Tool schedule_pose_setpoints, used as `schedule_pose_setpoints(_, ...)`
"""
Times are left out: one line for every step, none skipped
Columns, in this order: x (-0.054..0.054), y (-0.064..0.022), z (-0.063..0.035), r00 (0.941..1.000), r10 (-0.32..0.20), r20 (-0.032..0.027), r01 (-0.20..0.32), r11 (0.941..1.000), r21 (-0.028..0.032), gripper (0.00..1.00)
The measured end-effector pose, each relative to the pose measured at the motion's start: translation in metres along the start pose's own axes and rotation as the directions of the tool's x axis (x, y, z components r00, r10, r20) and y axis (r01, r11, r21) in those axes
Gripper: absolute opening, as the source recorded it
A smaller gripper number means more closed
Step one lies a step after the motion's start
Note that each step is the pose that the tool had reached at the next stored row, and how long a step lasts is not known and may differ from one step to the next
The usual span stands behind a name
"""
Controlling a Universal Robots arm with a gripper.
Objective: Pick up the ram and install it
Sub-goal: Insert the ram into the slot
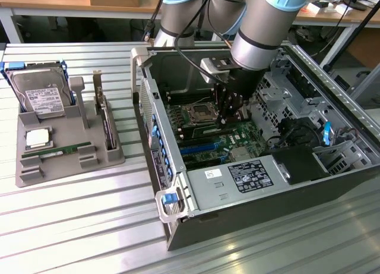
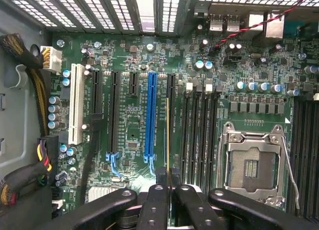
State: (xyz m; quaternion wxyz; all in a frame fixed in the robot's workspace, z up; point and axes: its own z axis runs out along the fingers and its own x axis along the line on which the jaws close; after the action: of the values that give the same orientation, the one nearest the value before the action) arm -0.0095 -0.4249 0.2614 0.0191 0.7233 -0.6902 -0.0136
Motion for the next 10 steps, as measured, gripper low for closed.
schedule_pose_setpoints(-0.0003,0.0002,0.0004,1.0,0.002,0.0003,-0.002,1.0,0.0001,0.12)
schedule_pose_setpoints(-0.0011,0.0005,0.001,1.0,0.005,0.0006,-0.005,1.0,0.0001,0.12)
schedule_pose_setpoints(-0.002,0.0004,0.0014,0.9999,0.011,0.0008,-0.011,0.9999,0.0001,0.12)
schedule_pose_setpoints(-0.0022,0.0004,0.0017,0.9999,0.016,0.0012,-0.016,0.9999,0.0001,0.12)
schedule_pose_setpoints(-0.0026,0.0005,0.0019,0.9997,0.023,0.0014,-0.023,0.9997,0.0,0.12)
schedule_pose_setpoints(-0.0031,0.0007,0.0023,0.9993,0.037,0.0019,-0.037,0.9993,-0.0001,0.12)
schedule_pose_setpoints(-0.0037,0.0012,0.0027,0.9989,0.048,0.0024,-0.048,0.9989,-0.0002,0.12)
schedule_pose_setpoints(-0.0039,0.0014,0.0028,0.9987,0.05,0.0025,-0.05,0.9988,-0.0003,0.12)
schedule_pose_setpoints(-0.0041,0.0021,0.0032,0.9985,0.054,0.0026,-0.054,0.9985,-0.0003,0.12)
schedule_pose_setpoints(-0.0043,0.0026,0.0035,0.9984,0.056,0.0028,-0.056,0.9984,-0.0003,0.12)
